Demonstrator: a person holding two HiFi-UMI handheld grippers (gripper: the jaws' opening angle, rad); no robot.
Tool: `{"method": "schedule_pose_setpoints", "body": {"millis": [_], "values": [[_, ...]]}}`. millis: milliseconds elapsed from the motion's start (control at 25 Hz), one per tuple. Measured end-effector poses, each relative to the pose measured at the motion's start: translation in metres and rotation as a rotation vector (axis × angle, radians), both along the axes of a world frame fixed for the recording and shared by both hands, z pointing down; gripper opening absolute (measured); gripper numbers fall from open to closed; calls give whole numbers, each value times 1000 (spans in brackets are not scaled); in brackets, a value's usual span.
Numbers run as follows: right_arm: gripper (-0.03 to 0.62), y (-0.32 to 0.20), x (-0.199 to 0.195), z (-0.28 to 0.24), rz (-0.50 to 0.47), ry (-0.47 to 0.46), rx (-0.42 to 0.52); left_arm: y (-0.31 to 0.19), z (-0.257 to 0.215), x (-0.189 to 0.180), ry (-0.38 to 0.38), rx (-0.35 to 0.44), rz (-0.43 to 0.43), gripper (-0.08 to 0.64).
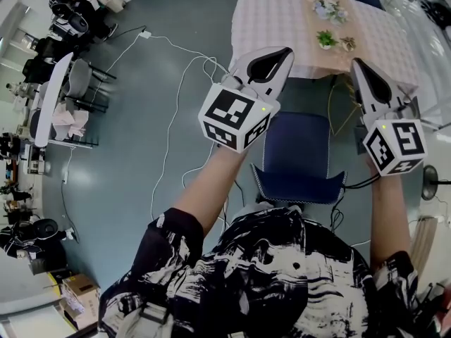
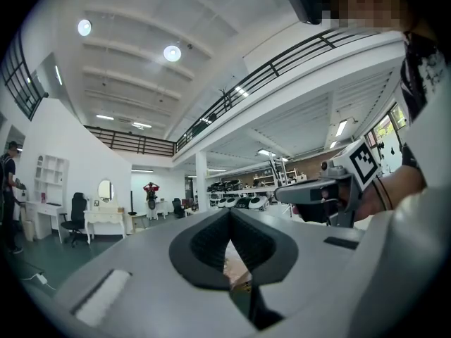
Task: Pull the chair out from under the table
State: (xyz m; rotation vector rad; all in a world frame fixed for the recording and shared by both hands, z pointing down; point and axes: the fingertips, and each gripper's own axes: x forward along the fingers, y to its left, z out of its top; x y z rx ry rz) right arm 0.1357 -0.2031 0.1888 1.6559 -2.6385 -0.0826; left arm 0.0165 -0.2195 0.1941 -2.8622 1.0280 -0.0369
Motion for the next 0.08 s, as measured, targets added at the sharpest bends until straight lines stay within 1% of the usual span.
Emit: {"method": "schedule_pose_setpoints", "body": {"millis": [80], "values": [[2,3,-3,-2,-2,1,0,3,-2,-2,-1,2,1,3]]}}
